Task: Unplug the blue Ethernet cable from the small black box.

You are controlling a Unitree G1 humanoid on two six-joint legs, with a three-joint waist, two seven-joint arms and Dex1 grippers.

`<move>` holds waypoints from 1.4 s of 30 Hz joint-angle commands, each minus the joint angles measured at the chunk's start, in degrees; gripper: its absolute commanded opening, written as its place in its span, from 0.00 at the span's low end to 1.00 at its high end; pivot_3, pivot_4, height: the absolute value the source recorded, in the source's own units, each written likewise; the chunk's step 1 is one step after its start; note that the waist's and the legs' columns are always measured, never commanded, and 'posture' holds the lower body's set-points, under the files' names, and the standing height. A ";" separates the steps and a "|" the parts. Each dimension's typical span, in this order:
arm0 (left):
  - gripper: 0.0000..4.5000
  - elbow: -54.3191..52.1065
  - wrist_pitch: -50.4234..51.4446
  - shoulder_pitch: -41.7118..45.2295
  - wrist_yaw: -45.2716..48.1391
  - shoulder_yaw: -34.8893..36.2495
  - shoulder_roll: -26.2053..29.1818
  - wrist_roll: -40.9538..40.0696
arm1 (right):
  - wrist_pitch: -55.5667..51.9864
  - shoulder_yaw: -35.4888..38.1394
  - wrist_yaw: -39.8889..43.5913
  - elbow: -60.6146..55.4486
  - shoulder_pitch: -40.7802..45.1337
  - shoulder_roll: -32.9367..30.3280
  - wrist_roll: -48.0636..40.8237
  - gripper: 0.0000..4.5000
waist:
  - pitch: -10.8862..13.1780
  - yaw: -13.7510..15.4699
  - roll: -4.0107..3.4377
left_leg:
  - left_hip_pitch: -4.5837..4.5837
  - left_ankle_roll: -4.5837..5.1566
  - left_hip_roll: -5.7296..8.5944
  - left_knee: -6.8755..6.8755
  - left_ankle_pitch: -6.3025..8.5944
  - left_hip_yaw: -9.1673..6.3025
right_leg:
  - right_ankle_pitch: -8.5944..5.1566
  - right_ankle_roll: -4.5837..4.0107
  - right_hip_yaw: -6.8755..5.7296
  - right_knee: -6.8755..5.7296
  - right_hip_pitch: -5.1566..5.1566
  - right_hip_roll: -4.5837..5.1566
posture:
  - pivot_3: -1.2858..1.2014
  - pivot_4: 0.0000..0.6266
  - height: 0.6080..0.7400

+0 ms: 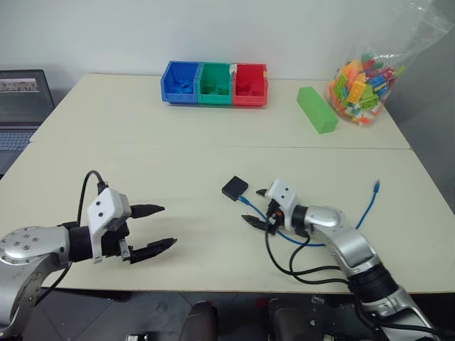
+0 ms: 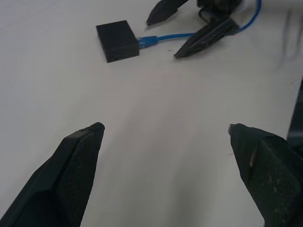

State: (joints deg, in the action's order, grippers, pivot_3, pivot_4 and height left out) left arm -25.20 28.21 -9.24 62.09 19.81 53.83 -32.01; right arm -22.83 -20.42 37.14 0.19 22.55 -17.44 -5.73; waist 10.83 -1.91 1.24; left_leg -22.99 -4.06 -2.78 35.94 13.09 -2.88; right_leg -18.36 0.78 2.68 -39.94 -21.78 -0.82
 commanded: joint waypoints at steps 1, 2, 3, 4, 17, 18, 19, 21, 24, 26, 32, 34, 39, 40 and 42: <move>1.00 -0.79 -1.43 2.15 0.72 -0.91 0.84 0.39 | 1.71 -0.12 -2.91 2.25 2.27 2.50 2.61 0.99 | 0.00 -0.02 0.01 | 0.01 0.00 0.00 0.00 0.00 0.00 | 0.00 0.00 0.00 0.00 0.00 0.00 | 0.52 0.24 1.00; 1.00 -0.64 -1.43 2.66 0.76 -1.27 0.83 0.45 | 1.43 -0.14 -3.56 3.01 2.57 3.21 3.00 0.99 | -0.01 -0.02 0.01 | 0.01 0.00 0.00 0.01 0.00 0.00 | 0.00 0.01 -0.02 -0.01 0.00 0.00 | 0.52 0.24 1.00; 1.00 -0.41 -1.41 3.13 0.81 -1.56 0.80 0.53 | 1.05 -0.05 -3.98 3.59 2.85 3.83 3.30 0.99 | -0.01 -0.03 0.01 | 0.04 0.00 0.00 0.01 0.00 0.00 | -0.01 0.03 -0.02 -0.02 0.01 -0.01 | 0.52 0.24 1.00; 1.00 -0.22 -1.45 3.47 0.87 -1.82 0.77 0.66 | 0.88 0.05 -4.24 3.97 3.09 4.18 3.67 0.96 | -0.01 -0.04 0.01 | 0.05 0.00 -0.01 0.01 0.00 0.00 | -0.01 0.03 -0.02 -0.03 0.02 -0.01 | 0.52 0.24 1.00; 1.00 1.81 -2.23 5.24 0.48 -3.16 0.04 2.14 | -1.29 0.50 -5.79 4.68 4.05 4.56 5.89 0.29 | -0.01 0.04 0.02 | 0.04 0.00 0.00 0.02 0.00 -0.01 | -0.01 0.04 -0.02 -0.03 0.04 -0.02 | 0.52 0.24 1.00; 1.00 1.91 -2.14 5.38 0.42 -3.24 0.02 2.19 | -1.27 0.52 -5.84 4.83 4.15 4.60 6.02 0.25 | -0.01 0.03 0.02 | 0.04 0.00 0.00 0.03 0.00 -0.01 | -0.01 0.04 -0.03 -0.04 0.04 -0.02 | 0.52 0.24 1.00; 1.00 1.94 -2.05 5.52 0.31 -3.33 -0.02 2.23 | -1.29 0.58 -5.79 4.90 4.23 4.64 6.05 0.20 | -0.01 0.03 0.02 | 0.05 0.01 0.00 0.03 0.00 -0.01 | -0.01 0.04 -0.03 -0.04 0.03 -0.02 | 0.52 0.24 1.00; 1.00 1.96 -1.52 5.81 -0.18 -3.46 -0.14 2.05 | -0.88 0.78 -5.76 4.88 4.50 4.60 6.22 0.08 | -0.01 0.02 0.02 | 0.05 0.00 0.00 0.03 0.00 -0.01 | -0.01 0.03 -0.03 -0.04 0.03 -0.02 | 0.52 0.24 1.00; 1.00 2.64 -0.36 6.77 -1.28 -3.47 -0.29 1.55 | 1.55 0.46 -5.15 4.35 5.49 3.72 7.09 0.05 | -0.01 0.04 0.02 | 0.04 0.00 0.00 0.02 0.00 -0.02 | 0.00 0.02 -0.03 -0.03 0.03 -0.02 | 0.52 0.24 1.00; 1.00 3.18 0.72 7.65 -1.92 -3.18 -0.78 0.51 | 3.70 0.22 -4.31 3.55 6.01 2.81 7.80 0.05 | -0.01 0.05 0.02 | 0.03 0.00 0.00 0.03 0.00 -0.02 | 0.00 0.02 -0.04 -0.03 0.03 -0.02 | 0.52 0.24 1.00; 1.00 6.62 9.32 12.86 -4.81 0.06 -4.30 -8.98 | 18.76 -0.87 -1.23 2.23 9.55 -2.31 11.97 0.05 | -0.01 -0.06 0.03 | 0.00 0.01 0.00 0.02 0.00 -0.01 | -0.01 0.03 -0.05 -0.04 -0.01 -0.03 | 0.52 0.24 1.00; 1.00 7.79 12.23 14.30 -4.68 0.42 -4.70 -12.19 | 25.43 -1.27 -0.28 2.48 11.16 -4.08 13.35 0.05 | -0.01 -0.09 0.03 | -0.01 0.01 0.02 0.02 0.00 -0.01 | -0.01 0.03 -0.07 -0.05 -0.01 -0.03 | 0.52 0.24 1.00; 1.00 10.79 17.67 18.75 -4.09 -0.57 -5.51 -17.74 | 41.11 -2.36 2.38 4.83 15.04 -7.08 15.21 0.05 | -0.01 -0.20 0.03 | 0.00 0.00 0.00 0.02 0.00 -0.02 | 0.01 0.01 -0.08 -0.05 0.01 -0.03 | 0.52 0.24 1.00; 1.00 11.46 18.17 19.58 -4.28 -0.74 -5.74 -18.16 | 42.99 -2.41 2.68 5.41 15.52 -7.18 15.24 0.05 | -0.01 -0.18 0.03 | 0.00 0.00 0.01 0.02 0.00 -0.03 | 0.01 0.00 -0.10 -0.05 0.01 -0.03 | 0.52 0.24 1.00; 1.00 12.93 19.25 21.94 -4.66 -1.53 -6.62 -18.94 | 47.40 -2.49 3.10 6.28 16.75 -7.29 15.52 0.05 | -0.01 -0.11 0.03 | 0.00 0.00 0.01 0.03 0.00 -0.05 | 0.03 -0.02 -0.12 -0.05 0.03 -0.03 | 0.52 0.24 1.00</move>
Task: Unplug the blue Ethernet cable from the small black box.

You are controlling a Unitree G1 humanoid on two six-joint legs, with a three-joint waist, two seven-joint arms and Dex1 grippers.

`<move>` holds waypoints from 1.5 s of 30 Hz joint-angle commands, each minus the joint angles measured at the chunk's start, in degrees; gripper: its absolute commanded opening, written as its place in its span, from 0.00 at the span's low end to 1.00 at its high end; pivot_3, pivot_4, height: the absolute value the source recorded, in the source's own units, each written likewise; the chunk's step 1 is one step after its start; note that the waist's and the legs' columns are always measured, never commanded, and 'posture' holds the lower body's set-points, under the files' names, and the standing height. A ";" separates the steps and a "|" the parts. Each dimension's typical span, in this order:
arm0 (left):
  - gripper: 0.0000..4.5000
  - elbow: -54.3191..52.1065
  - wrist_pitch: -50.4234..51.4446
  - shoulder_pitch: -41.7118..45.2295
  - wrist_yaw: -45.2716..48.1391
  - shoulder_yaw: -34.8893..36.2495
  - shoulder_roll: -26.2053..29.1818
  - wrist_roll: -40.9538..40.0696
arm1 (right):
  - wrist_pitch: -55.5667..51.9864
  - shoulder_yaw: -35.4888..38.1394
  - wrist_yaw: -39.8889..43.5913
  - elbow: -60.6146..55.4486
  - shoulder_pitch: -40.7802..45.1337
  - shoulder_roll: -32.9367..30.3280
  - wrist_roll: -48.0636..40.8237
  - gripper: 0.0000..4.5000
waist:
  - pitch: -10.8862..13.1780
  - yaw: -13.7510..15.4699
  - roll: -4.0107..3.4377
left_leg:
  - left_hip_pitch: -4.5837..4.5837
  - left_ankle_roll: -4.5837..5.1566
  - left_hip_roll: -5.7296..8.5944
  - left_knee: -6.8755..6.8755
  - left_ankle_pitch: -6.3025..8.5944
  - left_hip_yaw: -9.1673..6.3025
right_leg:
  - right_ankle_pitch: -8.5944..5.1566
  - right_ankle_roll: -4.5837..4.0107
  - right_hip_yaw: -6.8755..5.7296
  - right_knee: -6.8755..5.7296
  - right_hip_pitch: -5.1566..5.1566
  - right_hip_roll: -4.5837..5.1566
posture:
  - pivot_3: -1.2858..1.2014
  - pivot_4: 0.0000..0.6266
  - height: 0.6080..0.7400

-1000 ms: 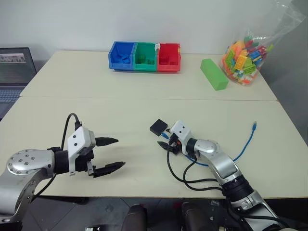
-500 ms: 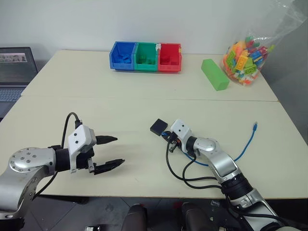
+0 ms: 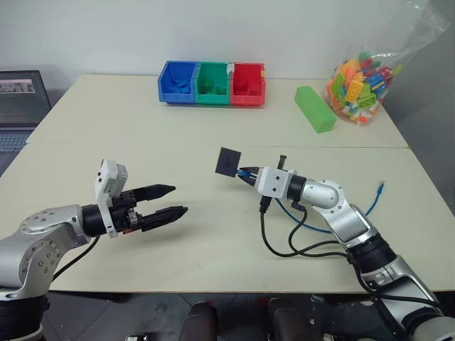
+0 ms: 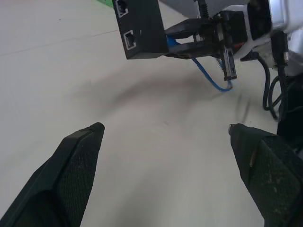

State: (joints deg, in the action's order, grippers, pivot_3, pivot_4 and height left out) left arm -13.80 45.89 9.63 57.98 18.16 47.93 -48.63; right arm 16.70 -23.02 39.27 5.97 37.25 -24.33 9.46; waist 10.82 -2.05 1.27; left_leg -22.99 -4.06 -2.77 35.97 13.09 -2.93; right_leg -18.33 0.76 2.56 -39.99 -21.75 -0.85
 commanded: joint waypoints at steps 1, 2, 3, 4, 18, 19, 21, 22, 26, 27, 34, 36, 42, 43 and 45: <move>1.00 2.25 2.47 4.66 -0.92 -0.25 -1.42 -3.17 | 10.81 -0.14 0.97 0.88 2.84 -0.68 1.12 0.05 | 0.00 0.06 0.01 | 0.00 0.00 0.00 0.01 0.00 -0.01 | 0.01 -0.01 -0.01 0.00 0.00 0.00 | 0.52 0.24 1.00; 1.00 2.80 3.18 5.98 -1.18 -0.62 -1.93 -3.70 | 12.93 -0.28 1.03 1.25 3.40 -0.78 1.66 0.05 | 0.00 0.10 0.00 | 0.00 0.00 0.01 0.01 0.00 -0.01 | 0.01 -0.02 -0.01 -0.01 0.01 0.01 | 0.52 0.24 1.00; 1.00 3.14 3.71 7.07 -1.28 -0.94 -2.40 -4.07 | 14.77 -0.42 0.94 1.66 3.86 -0.92 2.33 0.05 | 0.00 0.12 0.00 | 0.00 0.00 0.02 0.02 0.00 -0.01 | 0.01 -0.02 -0.01 -0.01 0.01 0.02 | 0.52 0.24 1.00; 1.00 3.28 4.25 7.90 -1.34 -1.26 -2.78 -4.37 | 16.17 -0.57 0.92 2.09 4.22 -0.99 2.80 0.05 | 0.00 0.13 0.01 | -0.01 0.00 0.02 0.04 0.00 -0.01 | 0.02 -0.02 -0.02 -0.01 0.01 0.02 | 0.52 0.24 1.00; 1.00 6.05 6.63 13.05 -0.36 -5.24 -5.68 -3.67 | 22.34 -1.69 1.31 5.08 6.98 0.75 5.45 0.05 | 0.00 0.17 0.01 | 0.00 -0.02 0.02 0.07 -0.01 -0.04 | 0.03 -0.04 -0.01 -0.06 0.03 0.03 | 0.52 0.24 1.00; 1.00 6.22 6.69 13.24 -0.36 -5.27 -5.86 -3.73 | 22.35 -1.72 1.41 5.10 7.01 0.79 5.44 0.05 | 0.00 0.17 0.01 | 0.00 -0.02 0.02 0.07 -0.01 -0.04 | 0.03 -0.04 -0.01 -0.06 0.04 0.03 | 0.52 0.24 1.00; 0.92 6.48 6.45 13.51 -0.26 -5.41 -5.85 -3.52 | 22.42 -1.73 1.51 5.31 7.10 0.87 5.54 0.05 | 0.00 0.17 0.01 | 0.00 -0.02 0.02 0.07 -0.01 -0.03 | 0.03 -0.04 0.00 -0.06 0.04 0.03 | 0.52 0.24 1.00; 0.90 6.56 6.45 13.58 -0.09 -5.49 -5.76 -3.52 | 22.42 -1.71 1.55 5.41 7.11 0.92 5.57 0.05 | 0.00 0.16 0.01 | 0.00 -0.02 0.02 0.07 -0.01 -0.04 | 0.03 -0.04 -0.01 -0.06 0.04 0.03 | 0.52 0.24 1.00; 0.70 6.34 6.09 13.26 1.65 -6.27 -4.87 -2.99 | 22.26 -1.69 1.71 5.41 6.95 1.16 5.52 0.05 | 0.00 0.18 0.01 | 0.00 -0.02 0.02 0.07 -0.01 -0.04 | 0.03 -0.04 -0.01 -0.06 0.04 0.04 | 0.52 0.24 1.00; 0.66 6.20 5.99 13.13 1.98 -6.39 -4.76 -2.88 | 22.27 -1.70 1.75 5.32 6.85 1.18 5.48 0.05 | 0.00 0.18 0.01 | 0.00 -0.02 0.02 0.07 -0.01 -0.04 | 0.03 -0.04 0.00 -0.06 0.04 0.04 | 0.52 0.24 1.00; 0.35 6.48 5.99 13.72 2.80 -6.79 -4.81 -2.58 | 22.54 -1.84 1.78 5.30 6.56 1.40 5.55 0.05 | 0.00 0.17 0.01 | 0.00 -0.02 0.02 0.07 -0.01 -0.04 | 0.03 -0.04 -0.01 -0.07 0.03 0.04 | 0.52 0.24 1.00; 0.27 6.54 5.98 13.80 2.98 -6.91 -4.84 -2.37 | 22.57 -1.84 1.74 5.39 6.51 1.47 5.56 0.05 | 0.00 0.18 0.01 | 0.00 -0.02 0.02 0.07 -0.01 -0.04 | 0.03 -0.04 -0.01 -0.07 0.04 0.04 | 0.52 0.24 1.00; 0.17 6.35 6.10 13.85 2.98 -7.05 -5.11 -2.26 | 22.55 -1.90 1.60 5.17 6.13 1.49 5.72 0.04 | 0.00 0.18 0.01 | 0.00 -0.02 0.02 0.07 -0.01 -0.04 | 0.03 -0.04 -0.01 -0.07 0.04 0.04 | 0.52 0.24 1.00; 0.17 6.35 6.13 13.85 3.05 -7.07 -5.12 -2.29 | 22.60 -1.94 1.44 5.19 6.08 1.50 6.02 0.04 | 0.00 0.18 0.01 | 0.00 -0.02 0.02 0.07 -0.02 -0.04 | 0.03 -0.04 -0.01 -0.07 0.04 0.04 | 0.52 0.24 1.00; 0.17 6.37 6.18 13.86 3.18 -7.09 -5.10 -2.35 | 22.74 -2.01 1.22 5.23 6.03 1.48 6.48 0.04 | 0.00 0.18 0.01 | 0.00 -0.02 0.02 0.07 -0.01 -0.04 | 0.03 -0.04 0.00 -0.07 0.04 0.04 | 0.52 0.24 1.00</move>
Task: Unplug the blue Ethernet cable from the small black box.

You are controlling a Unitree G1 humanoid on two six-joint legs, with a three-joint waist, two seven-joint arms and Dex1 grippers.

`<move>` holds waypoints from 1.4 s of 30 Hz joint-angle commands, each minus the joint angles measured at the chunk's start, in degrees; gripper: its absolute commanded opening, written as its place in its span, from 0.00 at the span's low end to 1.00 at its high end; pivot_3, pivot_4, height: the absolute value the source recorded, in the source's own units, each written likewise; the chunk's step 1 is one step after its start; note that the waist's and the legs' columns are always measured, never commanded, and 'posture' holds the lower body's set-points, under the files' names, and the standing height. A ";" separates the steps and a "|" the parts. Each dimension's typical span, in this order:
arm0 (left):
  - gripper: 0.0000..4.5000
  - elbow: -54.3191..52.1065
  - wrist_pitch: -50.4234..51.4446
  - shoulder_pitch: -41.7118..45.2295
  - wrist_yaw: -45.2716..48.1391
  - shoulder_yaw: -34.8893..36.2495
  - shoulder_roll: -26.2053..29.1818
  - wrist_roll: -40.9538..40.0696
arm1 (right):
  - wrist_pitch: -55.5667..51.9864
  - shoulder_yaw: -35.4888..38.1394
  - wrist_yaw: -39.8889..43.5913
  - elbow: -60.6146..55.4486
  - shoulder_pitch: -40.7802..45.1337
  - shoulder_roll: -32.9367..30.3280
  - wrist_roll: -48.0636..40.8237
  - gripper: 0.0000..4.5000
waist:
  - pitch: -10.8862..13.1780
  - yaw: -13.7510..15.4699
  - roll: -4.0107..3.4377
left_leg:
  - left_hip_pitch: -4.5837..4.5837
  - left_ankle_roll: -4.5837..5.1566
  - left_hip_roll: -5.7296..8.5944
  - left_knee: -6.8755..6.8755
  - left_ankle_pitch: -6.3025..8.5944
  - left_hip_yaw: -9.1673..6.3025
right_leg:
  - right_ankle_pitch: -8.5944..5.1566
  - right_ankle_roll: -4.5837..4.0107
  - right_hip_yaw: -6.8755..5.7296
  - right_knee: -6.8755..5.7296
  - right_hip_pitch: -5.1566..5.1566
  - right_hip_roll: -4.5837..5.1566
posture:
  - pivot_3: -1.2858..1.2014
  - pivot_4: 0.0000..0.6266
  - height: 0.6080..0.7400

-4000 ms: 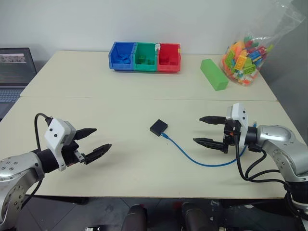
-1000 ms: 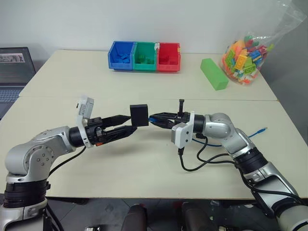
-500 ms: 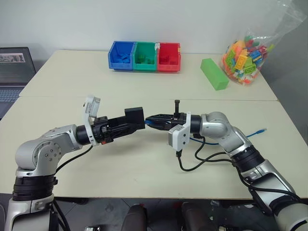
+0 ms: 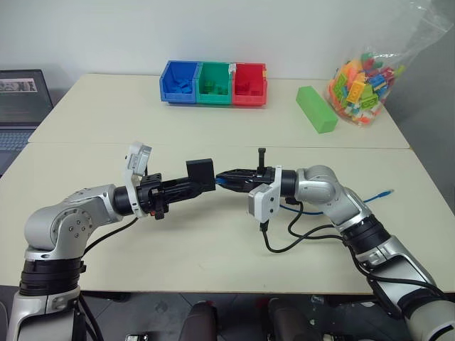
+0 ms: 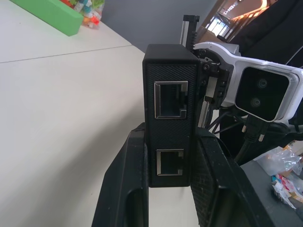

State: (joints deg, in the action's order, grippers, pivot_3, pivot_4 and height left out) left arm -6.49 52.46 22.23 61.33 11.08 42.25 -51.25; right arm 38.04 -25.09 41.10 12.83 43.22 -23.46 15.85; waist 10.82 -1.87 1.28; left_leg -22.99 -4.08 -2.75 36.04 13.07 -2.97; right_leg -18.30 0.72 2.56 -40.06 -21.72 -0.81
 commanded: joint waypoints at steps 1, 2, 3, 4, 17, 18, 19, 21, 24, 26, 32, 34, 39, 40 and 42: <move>0.17 -1.03 -0.31 1.22 -0.10 0.02 0.60 0.18 | 1.59 0.10 -0.66 -1.68 0.00 0.52 0.13 0.04 | 0.00 0.00 0.00 | 0.00 0.00 0.00 0.00 0.00 0.00 | 0.00 0.00 0.00 0.00 0.00 0.00 | 0.52 0.24 1.00; 0.17 -1.08 -0.25 1.19 -0.03 0.05 0.62 0.12 | 1.71 0.15 -0.65 -1.73 -0.05 0.44 0.09 0.04 | 0.00 0.00 0.00 | 0.00 0.00 0.00 0.00 0.00 0.00 | 0.00 0.00 0.00 0.00 0.00 0.00 | 0.52 0.24 1.00; 0.17 -1.10 -0.21 1.16 0.05 0.05 0.62 0.08 | 1.76 0.27 -0.53 -1.75 -0.12 0.35 -0.26 0.04 | 0.00 0.00 0.00 | 0.00 0.00 0.00 0.00 0.00 0.00 | 0.00 0.00 0.00 0.00 0.00 0.00 | 0.52 0.24 1.00; 0.17 -1.11 -0.18 1.14 0.10 0.06 0.61 0.06 | 1.77 0.35 -0.45 -1.76 -0.16 0.30 -0.52 0.04 | 0.00 0.00 0.00 | 0.00 0.00 0.00 0.00 0.00 0.00 | 0.00 0.00 0.00 0.00 0.00 0.00 | 0.52 0.24 1.00; 0.17 -0.82 -2.21 1.73 2.63 -1.53 0.69 1.59 | -6.63 2.18 8.00 -11.41 -5.63 -5.97 -10.20 0.72 | 0.00 0.03 0.00 | 0.00 0.00 0.01 0.01 0.00 -0.01 | 0.00 0.00 0.00 0.00 0.02 0.01 | 0.52 0.24 1.00; 0.17 -0.89 -3.07 1.71 3.73 -2.14 1.18 2.33 | -12.83 3.01 10.17 -14.25 -7.06 -6.94 -15.02 0.77 | 0.00 0.05 0.00 | 0.00 0.00 0.01 0.01 0.00 -0.01 | 0.00 0.00 0.00 0.00 0.02 0.01 | 0.52 0.24 1.00; 0.17 -0.90 -3.70 1.70 4.53 -2.58 1.52 2.87 | -17.41 3.64 11.65 -16.32 -8.04 -7.56 -18.40 0.77 | 0.00 0.05 0.00 | 0.00 0.00 0.01 0.01 0.00 -0.03 | 0.00 0.00 -0.01 0.00 0.03 0.01 | 0.52 0.24 1.00; 0.17 -0.98 -5.51 1.73 6.76 -3.81 2.44 4.41 | -31.06 5.10 14.05 -21.58 -9.92 -8.67 -27.24 0.77 | 0.00 0.08 0.00 | 0.00 0.00 0.01 0.01 0.00 -0.05 | 0.00 0.00 -0.01 0.01 0.05 0.01 | 0.52 0.24 1.00; 0.17 -2.01 -7.96 1.64 10.14 -6.03 3.69 6.34 | -51.84 7.84 12.46 -27.16 -10.31 -7.89 -40.62 0.77 | 0.00 0.04 -0.01 | 0.01 0.00 0.01 0.01 0.00 -0.05 | 0.00 0.00 -0.02 0.00 0.06 0.02 | 0.52 0.24 1.00; 0.17 -2.43 -8.91 1.62 11.48 -7.11 4.04 6.99 | -60.06 8.80 11.36 -28.61 -9.89 -7.06 -44.69 0.77 | 0.00 -0.04 -0.01 | 0.04 0.01 -0.02 0.01 0.00 -0.03 | 0.00 0.00 0.00 -0.01 0.06 0.02 | 0.52 0.24 1.00; 0.17 -2.33 -10.43 1.71 13.45 -8.09 3.75 7.77 | -76.82 11.40 8.51 -29.84 -9.13 -4.38 -53.76 0.77 | 0.00 0.01 -0.01 | 0.01 0.02 0.00 0.00 0.01 -0.05 | -0.01 0.01 -0.01 0.03 0.04 -0.02 | 0.52 0.24 1.00; 0.17 -1.83 -10.56 1.96 13.61 -7.83 3.58 7.63 | -79.71 12.35 7.74 -29.43 -9.13 -3.77 -55.03 0.77 | 0.00 0.01 -0.01 | -0.02 0.02 0.01 0.00 0.01 -0.03 | -0.01 0.01 -0.01 0.05 0.02 -0.01 | 0.52 0.24 1.00; 0.17 -0.86 -10.36 1.95 13.98 -7.05 3.57 7.25 | -85.68 14.68 6.27 -28.76 -9.08 -1.66 -58.70 0.77 | 0.00 -0.01 -0.01 | -0.04 0.03 0.01 -0.01 0.01 -0.02 | -0.04 0.06 -0.02 0.06 -0.02 -0.02 | 0.52 0.24 1.00; 0.17 -0.62 -10.09 1.95 13.87 -6.86 3.51 6.97 | -86.55 15.21 6.09 -28.65 -9.12 -1.10 -59.41 0.77 | 0.00 -0.01 -0.01 | -0.04 0.03 0.01 -0.02 0.01 -0.02 | -0.04 0.06 -0.03 0.06 -0.03 -0.03 | 0.52 0.24 1.00; 0.17 0.26 -9.26 2.44 13.36 -6.09 2.91 5.80 | -88.09 15.90 6.09 -28.46 -9.16 -0.22 -60.73 0.77 | 0.00 -0.02 -0.01 | -0.04 0.03 0.01 -0.02 0.01 -0.03 | -0.04 0.05 -0.03 0.06 -0.03 -0.03 | 0.52 0.24 1.00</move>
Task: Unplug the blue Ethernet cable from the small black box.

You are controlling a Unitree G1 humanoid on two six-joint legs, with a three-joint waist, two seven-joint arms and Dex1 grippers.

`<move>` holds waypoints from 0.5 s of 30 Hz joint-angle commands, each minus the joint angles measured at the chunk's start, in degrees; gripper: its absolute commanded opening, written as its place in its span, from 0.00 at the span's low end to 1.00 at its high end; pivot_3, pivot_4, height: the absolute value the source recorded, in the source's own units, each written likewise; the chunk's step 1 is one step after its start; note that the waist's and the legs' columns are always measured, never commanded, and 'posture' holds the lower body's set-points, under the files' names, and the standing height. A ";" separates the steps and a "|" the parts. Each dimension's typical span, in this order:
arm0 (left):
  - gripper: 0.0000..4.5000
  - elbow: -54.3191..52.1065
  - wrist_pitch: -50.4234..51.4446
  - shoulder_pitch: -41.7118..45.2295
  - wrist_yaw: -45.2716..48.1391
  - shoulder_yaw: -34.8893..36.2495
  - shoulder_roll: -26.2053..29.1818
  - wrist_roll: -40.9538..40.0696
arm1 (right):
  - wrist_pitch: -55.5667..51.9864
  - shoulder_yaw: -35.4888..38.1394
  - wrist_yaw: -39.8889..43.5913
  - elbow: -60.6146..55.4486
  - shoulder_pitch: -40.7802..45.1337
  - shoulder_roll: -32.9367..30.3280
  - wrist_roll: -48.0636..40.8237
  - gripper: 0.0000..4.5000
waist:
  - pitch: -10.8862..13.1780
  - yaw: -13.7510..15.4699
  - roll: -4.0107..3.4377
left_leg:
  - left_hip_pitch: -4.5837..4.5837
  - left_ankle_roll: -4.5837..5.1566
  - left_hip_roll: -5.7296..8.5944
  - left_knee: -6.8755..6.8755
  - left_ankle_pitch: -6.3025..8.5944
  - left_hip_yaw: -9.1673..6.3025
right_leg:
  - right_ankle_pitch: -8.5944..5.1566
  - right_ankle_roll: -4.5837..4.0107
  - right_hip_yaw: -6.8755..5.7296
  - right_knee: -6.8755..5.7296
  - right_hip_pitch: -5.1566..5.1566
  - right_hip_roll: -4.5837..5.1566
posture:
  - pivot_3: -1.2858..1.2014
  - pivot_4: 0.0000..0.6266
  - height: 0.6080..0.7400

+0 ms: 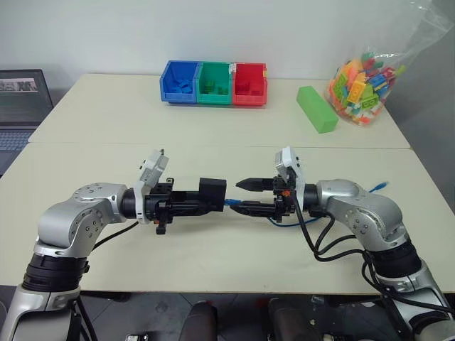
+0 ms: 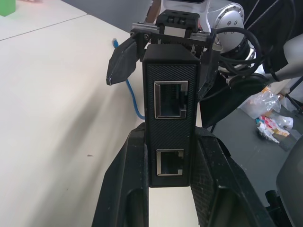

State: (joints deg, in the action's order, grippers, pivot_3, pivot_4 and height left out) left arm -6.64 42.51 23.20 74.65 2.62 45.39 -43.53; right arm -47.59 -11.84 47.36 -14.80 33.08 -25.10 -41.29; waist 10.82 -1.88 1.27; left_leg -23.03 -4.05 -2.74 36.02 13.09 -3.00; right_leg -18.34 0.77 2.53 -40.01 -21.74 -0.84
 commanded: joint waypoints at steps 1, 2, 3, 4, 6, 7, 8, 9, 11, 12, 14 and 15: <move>0.17 0.69 0.91 1.65 -0.14 2.67 -0.48 -2.40 | -3.00 2.92 -0.22 -0.84 0.98 1.72 -3.88 0.77 | 0.00 0.00 0.00 | 0.00 0.00 0.00 0.00 0.00 0.00 | 0.00 0.00 0.00 0.00 0.00 0.00 | 0.52 0.24 1.00; 0.17 1.05 1.63 1.94 -0.31 2.88 -0.56 -2.92 | -3.65 3.42 -0.46 -0.67 0.91 2.28 -4.52 0.77 | 0.00 -0.01 0.00 | -0.01 0.00 0.00 0.00 0.00 0.00 | 0.00 0.01 -0.01 0.00 0.00 0.00 | 0.52 0.24 1.00; 0.17 1.13 2.14 2.00 -0.43 3.01 -0.56 -3.24 | -4.10 3.78 -0.68 -0.68 0.77 2.64 -4.95 0.77 | 0.00 -0.01 0.00 | -0.01 0.00 0.00 0.00 0.00 0.00 | 0.00 0.01 -0.01 0.00 0.00 0.00 | 0.52 0.24 1.00; 0.17 1.27 2.60 2.18 -0.52 3.06 -0.60 -3.52 | -4.35 4.04 -0.89 -0.55 0.69 3.02 -5.17 0.77 | 0.00 -0.01 0.00 | -0.02 0.00 0.00 0.00 0.00 0.00 | 0.00 0.01 -0.02 0.00 0.00 0.00 | 0.52 0.24 1.00; 0.17 1.42 3.30 2.46 -0.64 3.07 -0.69 -3.93 | -4.71 4.39 -1.26 -0.38 0.56 3.73 -5.30 0.77 | 0.00 -0.02 0.00 | -0.02 0.00 0.00 0.00 0.00 0.00 | -0.01 0.01 -0.01 0.00 -0.01 -0.01 | 0.52 0.24 1.00; 0.17 1.43 3.61 2.53 -0.69 3.09 -0.74 -4.10 | -4.78 4.42 -1.37 -0.42 0.49 3.99 -5.23 0.77 | 0.00 -0.03 0.00 | -0.02 0.00 0.00 0.00 0.00 0.00 | -0.01 0.02 -0.02 0.00 -0.02 -0.01 | 0.52 0.24 1.00; 0.17 1.40 3.75 2.58 -0.71 3.02 -0.71 -4.14 | -4.90 4.51 -1.59 -0.42 0.45 4.32 -5.31 0.77 | 0.00 -0.03 0.00 | -0.02 0.00 0.00 0.00 0.00 0.00 | -0.01 0.02 -0.01 0.00 -0.02 -0.01 | 0.52 0.24 1.00; 0.17 1.37 3.86 2.64 -0.73 2.94 -0.70 -4.14 | -5.03 4.57 -1.81 -0.42 0.44 4.61 -5.40 0.77 | 0.00 -0.03 0.00 | -0.02 0.00 0.00 0.00 0.00 0.01 | -0.01 0.02 -0.01 0.01 -0.02 -0.01 | 0.52 0.24 1.00; 0.17 1.27 4.04 2.72 -0.85 2.89 -0.72 -4.23 | -5.27 4.56 -2.08 -0.52 0.43 4.99 -5.41 0.77 | 0.00 -0.02 0.00 | -0.02 0.00 0.00 0.00 0.00 0.01 | -0.01 0.02 -0.01 0.01 -0.02 -0.01 | 0.52 0.24 1.00; 0.17 1.24 4.11 2.79 -0.92 2.86 -0.74 -4.27 | -5.32 4.55 -2.28 -0.51 0.44 5.21 -5.27 0.77 | 0.00 -0.03 0.00 | -0.02 0.00 0.00 -0.01 0.00 0.00 | -0.01 0.02 -0.01 0.01 -0.02 -0.01 | 0.52 0.24 1.00; 0.17 1.19 4.07 2.89 -0.99 2.77 -0.71 -4.19 | -5.55 4.63 -3.00 -0.35 0.47 5.85 -5.13 0.77 | 0.00 -0.03 0.00 | -0.02 0.00 0.00 -0.01 0.00 0.00 | -0.01 0.02 -0.01 0.01 -0.02 -0.01 | 0.52 0.24 1.00; 0.17 1.18 4.09 2.95 -1.05 2.78 -0.71 -4.18 | -5.65 4.59 -3.28 -0.38 0.50 6.09 -5.05 0.77 | 0.00 -0.03 0.00 | -0.02 0.00 0.00 -0.01 0.00 0.00 | -0.02 0.03 -0.01 0.00 -0.02 -0.01 | 0.52 0.24 1.00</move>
State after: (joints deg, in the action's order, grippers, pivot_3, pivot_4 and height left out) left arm -4.43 46.75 24.82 73.41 3.99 44.70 -46.70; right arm -53.23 -8.48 44.66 -14.21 33.04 -19.53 -45.36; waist 10.83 -1.92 1.27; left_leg -23.05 -4.05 -2.74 36.01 13.09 -3.00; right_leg -18.35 0.80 2.52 -40.00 -21.77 -0.85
